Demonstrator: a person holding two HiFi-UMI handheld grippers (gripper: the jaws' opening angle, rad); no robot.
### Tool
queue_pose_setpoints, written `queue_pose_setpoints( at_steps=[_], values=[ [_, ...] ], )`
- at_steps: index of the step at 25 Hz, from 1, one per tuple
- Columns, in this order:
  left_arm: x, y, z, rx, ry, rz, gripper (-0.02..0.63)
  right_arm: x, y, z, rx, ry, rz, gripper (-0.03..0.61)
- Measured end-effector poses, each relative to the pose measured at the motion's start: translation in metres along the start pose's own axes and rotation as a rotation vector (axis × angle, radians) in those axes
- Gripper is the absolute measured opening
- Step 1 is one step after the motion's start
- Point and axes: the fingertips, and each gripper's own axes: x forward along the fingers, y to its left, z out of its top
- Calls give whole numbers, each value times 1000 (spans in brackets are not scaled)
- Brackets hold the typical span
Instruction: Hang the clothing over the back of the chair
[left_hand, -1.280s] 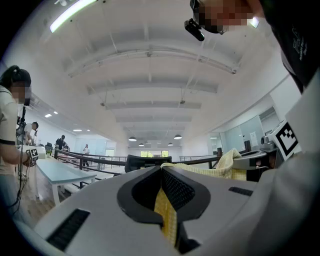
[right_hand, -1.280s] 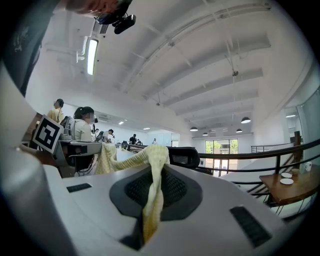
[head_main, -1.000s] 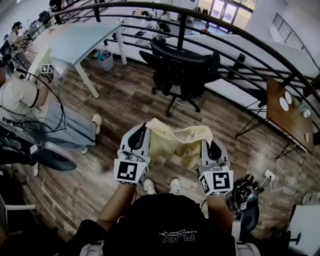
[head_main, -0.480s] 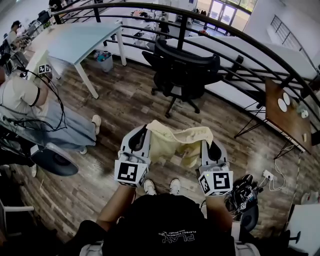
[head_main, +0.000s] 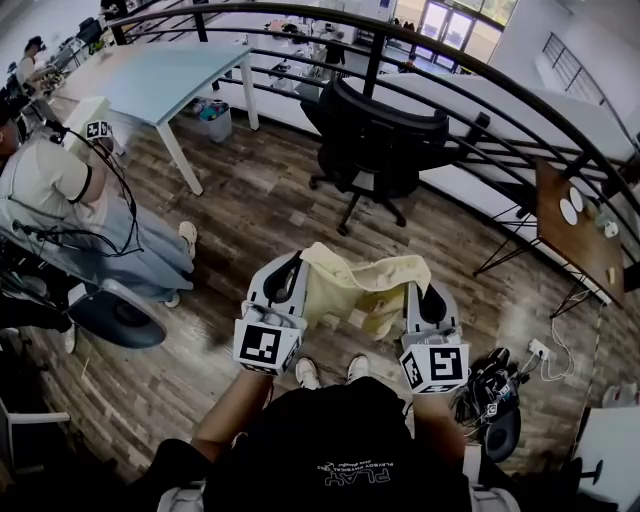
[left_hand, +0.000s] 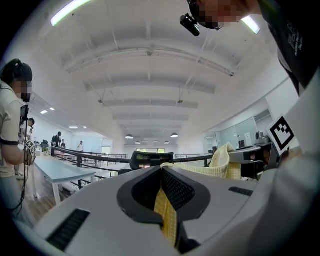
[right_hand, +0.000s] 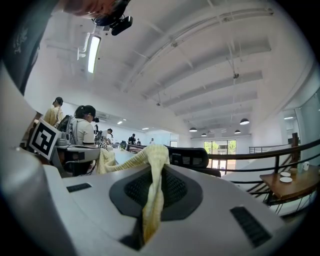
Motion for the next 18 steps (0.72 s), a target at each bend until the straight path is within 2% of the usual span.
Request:
queue_pose_setpoints(
  at_steps=[6, 12, 18],
  values=[
    [-4, 6, -3, -3, 8, -3, 18, 3, 6, 2, 1, -2, -3, 27],
    [42, 20, -12, -12, 16, -6, 18, 41, -16, -7, -14, -1, -15, 27],
    [44, 12, -6, -1, -1, 4, 18, 42, -18, 3, -47, -31, 14, 28]
  ],
)
